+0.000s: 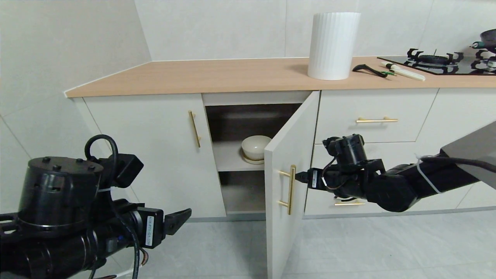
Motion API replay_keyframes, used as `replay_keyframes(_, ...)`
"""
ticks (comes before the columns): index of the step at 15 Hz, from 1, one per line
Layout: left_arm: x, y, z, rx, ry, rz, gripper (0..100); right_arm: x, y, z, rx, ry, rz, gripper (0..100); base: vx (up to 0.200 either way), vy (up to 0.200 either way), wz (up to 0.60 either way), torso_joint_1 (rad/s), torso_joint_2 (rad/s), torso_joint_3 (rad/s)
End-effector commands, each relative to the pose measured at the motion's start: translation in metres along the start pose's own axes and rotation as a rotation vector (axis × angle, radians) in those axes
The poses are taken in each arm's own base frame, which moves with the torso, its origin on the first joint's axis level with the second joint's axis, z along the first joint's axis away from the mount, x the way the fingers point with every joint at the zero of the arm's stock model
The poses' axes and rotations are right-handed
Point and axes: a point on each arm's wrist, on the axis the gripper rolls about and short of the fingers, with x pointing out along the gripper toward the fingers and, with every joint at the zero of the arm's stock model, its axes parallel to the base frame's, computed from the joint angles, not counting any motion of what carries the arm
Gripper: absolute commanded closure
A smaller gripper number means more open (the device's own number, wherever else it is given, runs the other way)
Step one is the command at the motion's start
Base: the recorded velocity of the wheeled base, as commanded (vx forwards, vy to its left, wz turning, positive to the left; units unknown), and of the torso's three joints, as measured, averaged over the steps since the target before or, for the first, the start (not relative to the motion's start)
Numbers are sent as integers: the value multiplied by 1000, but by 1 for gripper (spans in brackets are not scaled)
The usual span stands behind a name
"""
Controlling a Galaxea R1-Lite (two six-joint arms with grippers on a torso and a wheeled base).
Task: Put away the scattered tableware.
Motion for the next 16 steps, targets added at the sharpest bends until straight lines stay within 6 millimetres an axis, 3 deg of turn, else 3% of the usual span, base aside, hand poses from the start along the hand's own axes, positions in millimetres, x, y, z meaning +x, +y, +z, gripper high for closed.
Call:
replay_keyframes(1,1,0,0,0,1,4,0,10,-1,-5,0,15,-11,0,0,0,0,0,0,0)
replay_keyframes(7,1,1,-6,48,38,25,0,19,1,-8,6,11,-15,0,0,0,0,0,0,0)
replay_keyframes(16,0,1,-4,44,29,23,0,39,7,-7,74,-82,-19,0,200,0,0,4,0,1)
